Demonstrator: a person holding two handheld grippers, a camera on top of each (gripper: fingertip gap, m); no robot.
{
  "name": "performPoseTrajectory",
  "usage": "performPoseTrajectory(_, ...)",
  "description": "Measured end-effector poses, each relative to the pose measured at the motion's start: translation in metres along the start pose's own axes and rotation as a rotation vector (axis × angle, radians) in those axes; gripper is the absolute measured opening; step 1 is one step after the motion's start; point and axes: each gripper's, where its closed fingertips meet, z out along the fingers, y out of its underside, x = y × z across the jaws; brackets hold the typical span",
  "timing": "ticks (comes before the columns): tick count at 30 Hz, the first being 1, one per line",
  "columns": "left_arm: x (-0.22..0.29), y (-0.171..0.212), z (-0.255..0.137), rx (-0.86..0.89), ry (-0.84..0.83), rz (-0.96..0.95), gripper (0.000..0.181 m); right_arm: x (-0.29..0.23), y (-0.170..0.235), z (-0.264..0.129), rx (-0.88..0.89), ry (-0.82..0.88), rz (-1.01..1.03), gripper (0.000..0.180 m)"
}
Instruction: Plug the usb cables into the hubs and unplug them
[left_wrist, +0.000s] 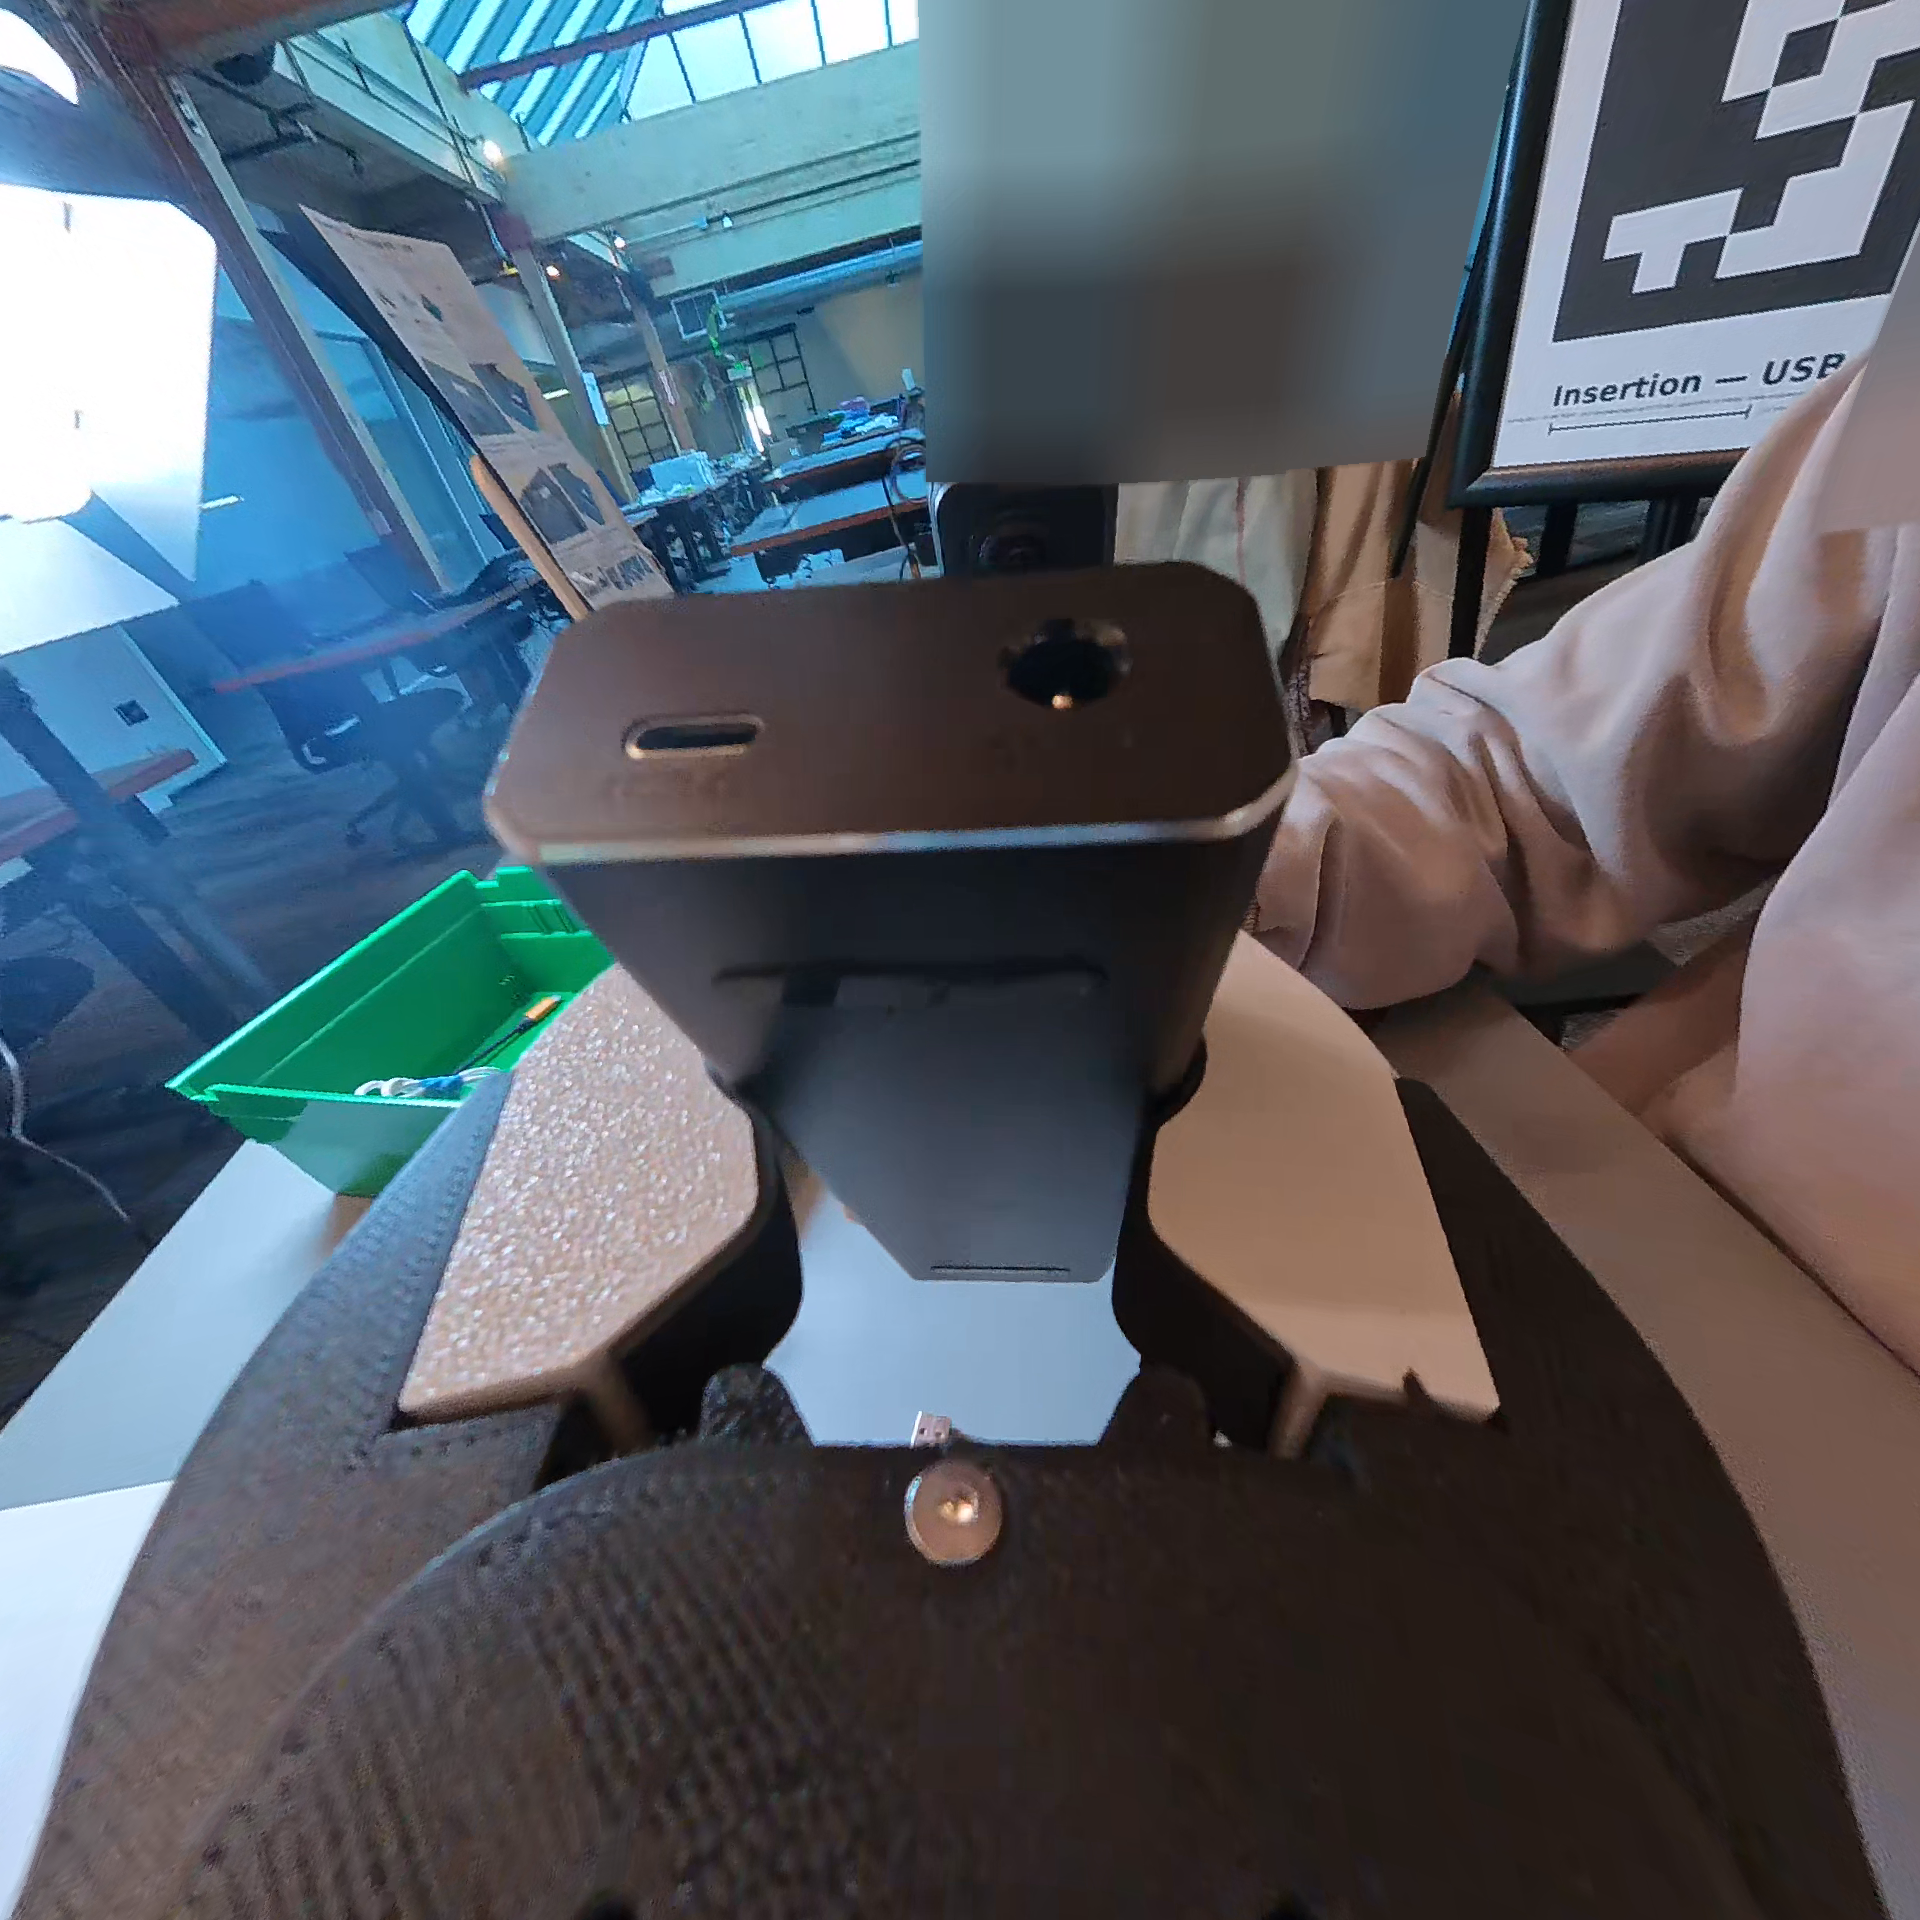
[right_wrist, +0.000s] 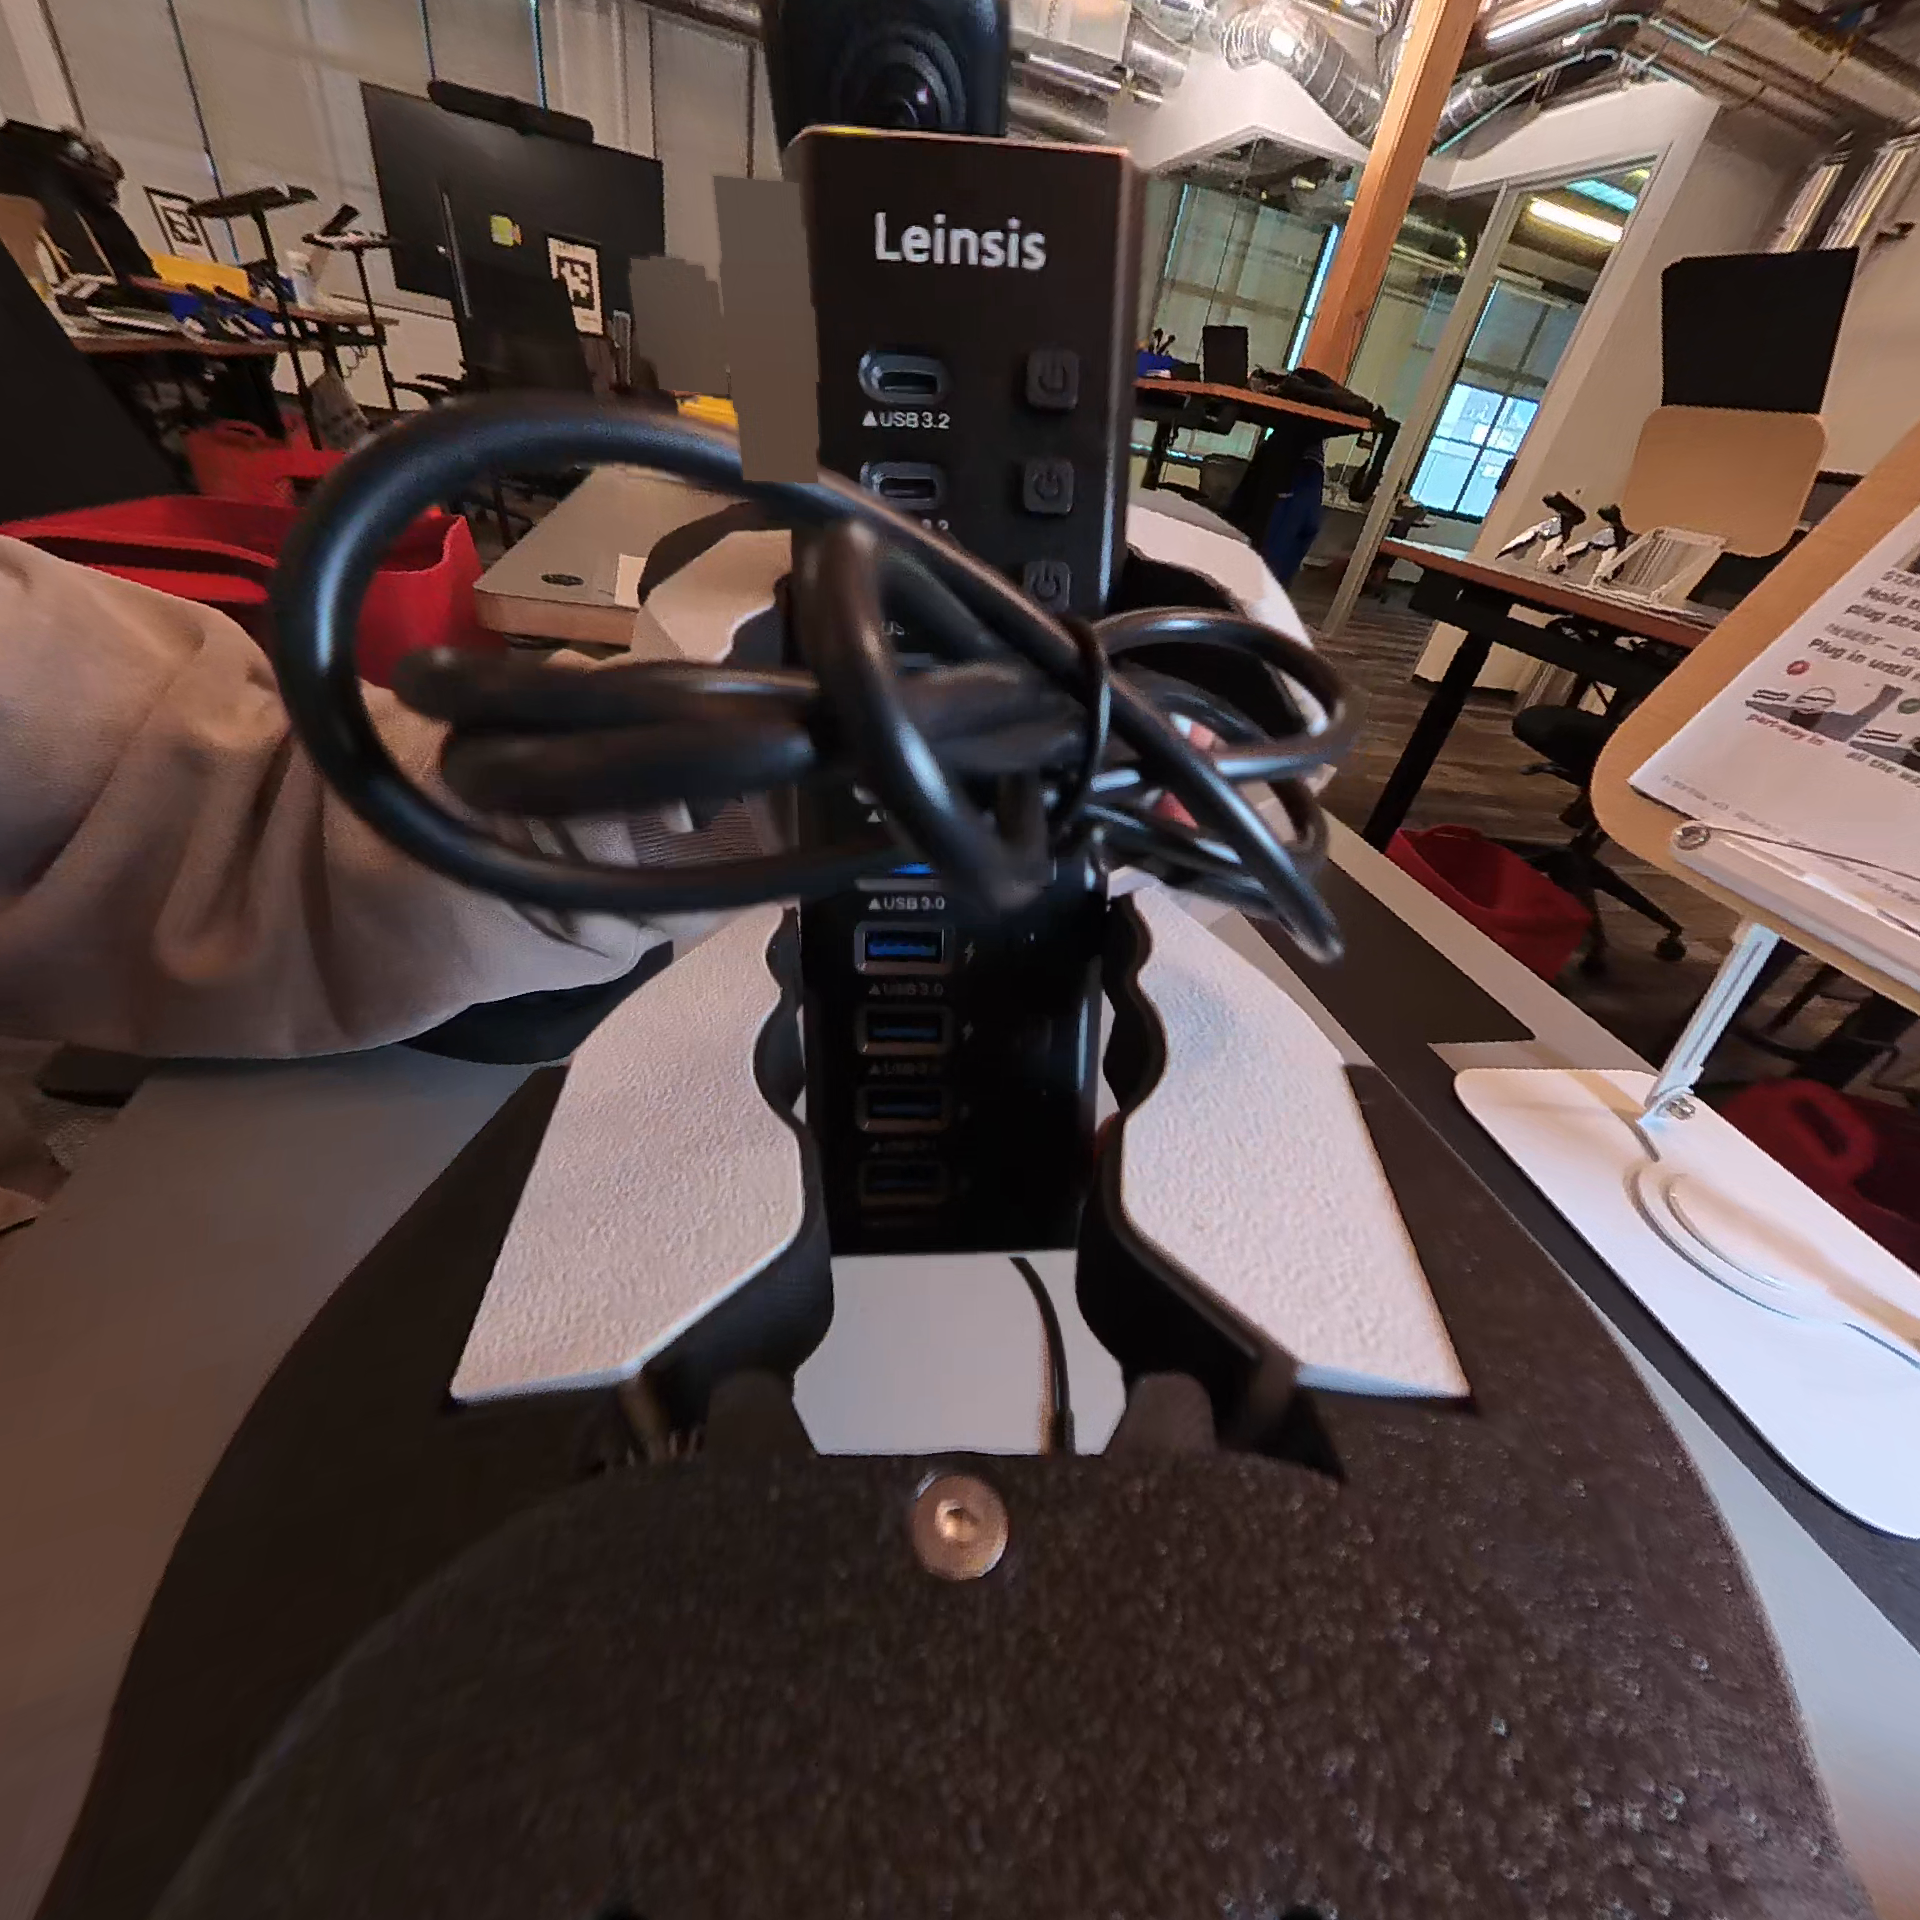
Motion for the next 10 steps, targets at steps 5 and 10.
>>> performPoseTrajectory(5, -0.02, -0.02, -0.032, 0.08, -0.094, 0.006, 0.074, 0.026, 0.013, -0.024, -0.087, 0.024, 0.053, 0.052)
performPoseTrajectory(10, -0.035, -0.04, -0.07, 0.176, -0.17, 0.009, 0.074, 0.043, 0.111, -0.041, -0.556, 0.042, -0.007, 0.043)
